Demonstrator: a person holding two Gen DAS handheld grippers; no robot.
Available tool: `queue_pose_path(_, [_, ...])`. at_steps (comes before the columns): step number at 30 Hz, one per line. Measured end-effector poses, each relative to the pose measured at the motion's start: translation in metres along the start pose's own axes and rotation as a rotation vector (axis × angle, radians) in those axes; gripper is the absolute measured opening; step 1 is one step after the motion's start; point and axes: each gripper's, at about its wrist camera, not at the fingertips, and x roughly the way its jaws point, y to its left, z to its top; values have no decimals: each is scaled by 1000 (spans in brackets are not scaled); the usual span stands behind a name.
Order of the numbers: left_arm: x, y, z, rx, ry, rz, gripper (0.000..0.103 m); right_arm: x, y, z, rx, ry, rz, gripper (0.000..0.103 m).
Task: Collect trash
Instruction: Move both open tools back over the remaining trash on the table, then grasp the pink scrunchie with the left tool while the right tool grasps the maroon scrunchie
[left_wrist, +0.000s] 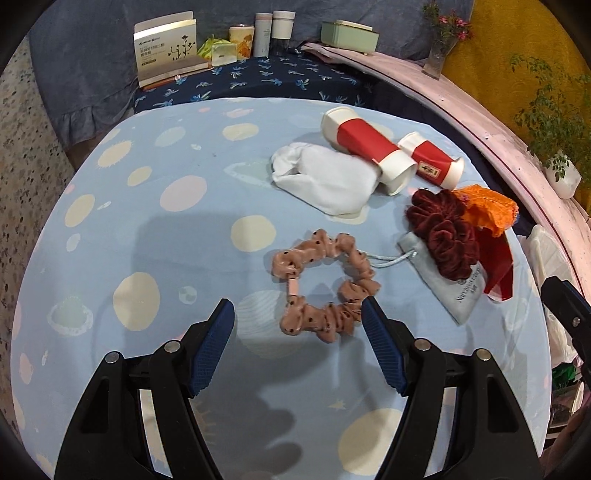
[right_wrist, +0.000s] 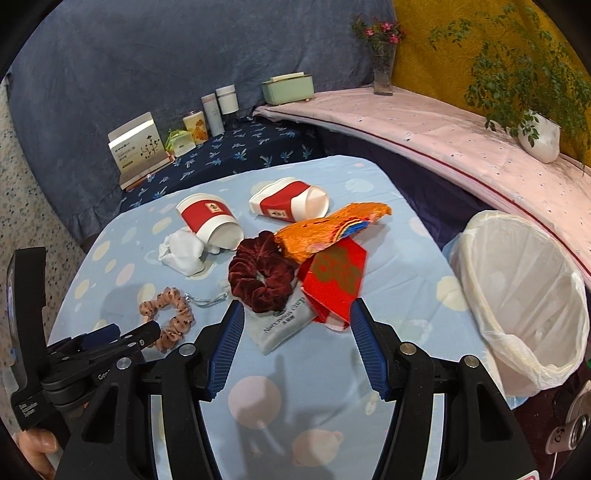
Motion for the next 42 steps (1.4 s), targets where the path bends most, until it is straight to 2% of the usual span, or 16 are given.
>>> queue_pose_path(3, [8,6,2,-2,9,-9,65,11,8,1,-9,14,7,58])
queue_pose_path(8, [21,12,5,-11,32,-38,51,32,20,3,-19,39,18,58])
queue_pose_path(9, [22,12,6,-5,27,-39,46,36,22,3,-21,43,21,58])
queue_pose_path(12, [25,11,10,18,27,-44,20,48,29,6,-29,53,25,58])
queue_pose_path(14, [26,11,13,22,22,-48,9,54,33,9,-33,57,28,58])
queue_pose_path(22, [17,6,23,35,-15,-52,6,75,44,17,-56,70,39,55])
queue_pose_path(28, [12,4,31,26,-33,-57,6,97,47,16,-62,107,37,43])
queue_pose_path(32, [9,1,33,27,-37,-63,6,106,46,12,-74,128,39,23])
queue_pose_path(35, [6,-2,33,33,-42,-62,6,100,46,13,-73,117,47,18])
queue_pose_path(42, [-16,-16,35,45,-74,-80,6,56,46,28,-75,29,84,18])
